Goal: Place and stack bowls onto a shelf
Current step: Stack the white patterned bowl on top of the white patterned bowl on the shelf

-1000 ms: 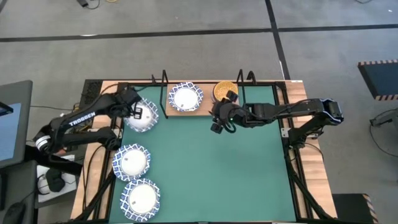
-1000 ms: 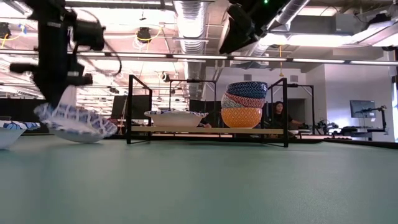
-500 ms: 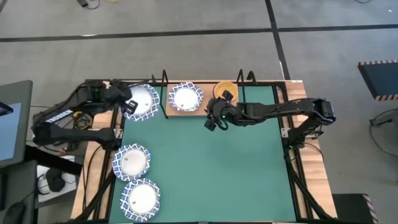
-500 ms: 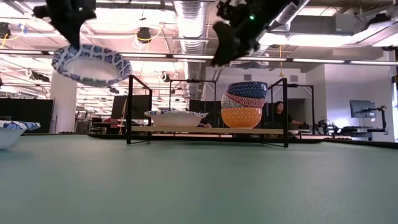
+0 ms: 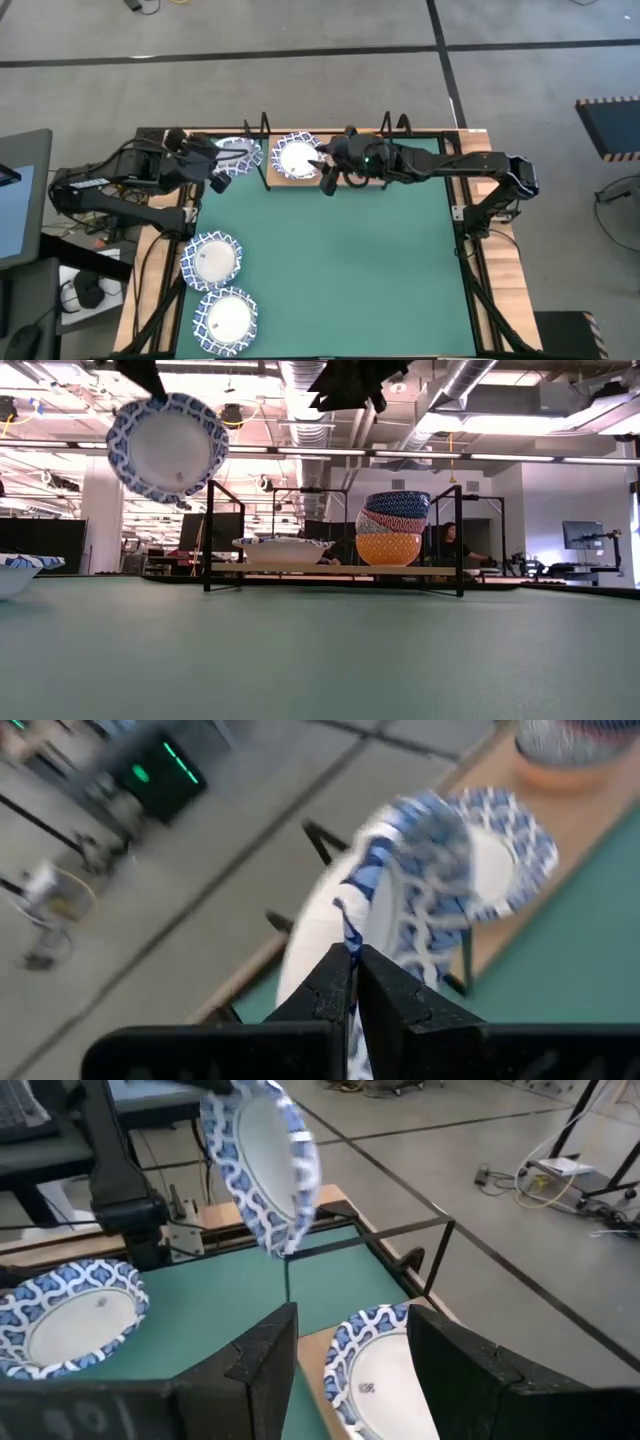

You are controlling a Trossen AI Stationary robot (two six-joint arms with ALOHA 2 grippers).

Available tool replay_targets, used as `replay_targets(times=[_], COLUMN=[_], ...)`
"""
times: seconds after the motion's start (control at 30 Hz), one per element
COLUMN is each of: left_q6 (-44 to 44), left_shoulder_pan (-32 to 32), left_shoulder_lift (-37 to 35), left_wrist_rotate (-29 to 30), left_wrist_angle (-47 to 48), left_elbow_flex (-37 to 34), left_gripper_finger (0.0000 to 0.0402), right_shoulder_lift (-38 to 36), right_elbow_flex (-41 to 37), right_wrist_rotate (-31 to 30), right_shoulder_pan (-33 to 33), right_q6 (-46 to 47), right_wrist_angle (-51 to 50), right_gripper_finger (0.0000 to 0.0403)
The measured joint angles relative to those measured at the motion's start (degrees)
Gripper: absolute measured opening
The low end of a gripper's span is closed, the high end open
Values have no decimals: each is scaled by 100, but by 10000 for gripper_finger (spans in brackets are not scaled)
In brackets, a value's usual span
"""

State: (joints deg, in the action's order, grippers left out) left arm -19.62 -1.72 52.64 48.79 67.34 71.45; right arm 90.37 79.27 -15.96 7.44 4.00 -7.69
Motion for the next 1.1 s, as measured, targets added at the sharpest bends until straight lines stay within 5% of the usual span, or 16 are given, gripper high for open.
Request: replay_targets(times=[0.27,0.8,1.1], left_q6=[494,1178,1510], left_shoulder_pan=[178,182,313], left_shoulder_lift=[-7,478,932], left_wrist_rotate=[1046,608,616], left_wrist_angle=[-246,-2486,-2871], left_elbow_flex=[783,164,150], left_gripper_finger=[0,0,0], right_shoulder_lift=[2,7,4], right_elbow_flex=[100,95,93], right_wrist_rotate=[113,125,715], right_shoulder_pan=[215,327,505], right_q6=[-172,-933,-1019], right_wrist_angle=[314,1125,924], right_gripper_finger=[214,214,214])
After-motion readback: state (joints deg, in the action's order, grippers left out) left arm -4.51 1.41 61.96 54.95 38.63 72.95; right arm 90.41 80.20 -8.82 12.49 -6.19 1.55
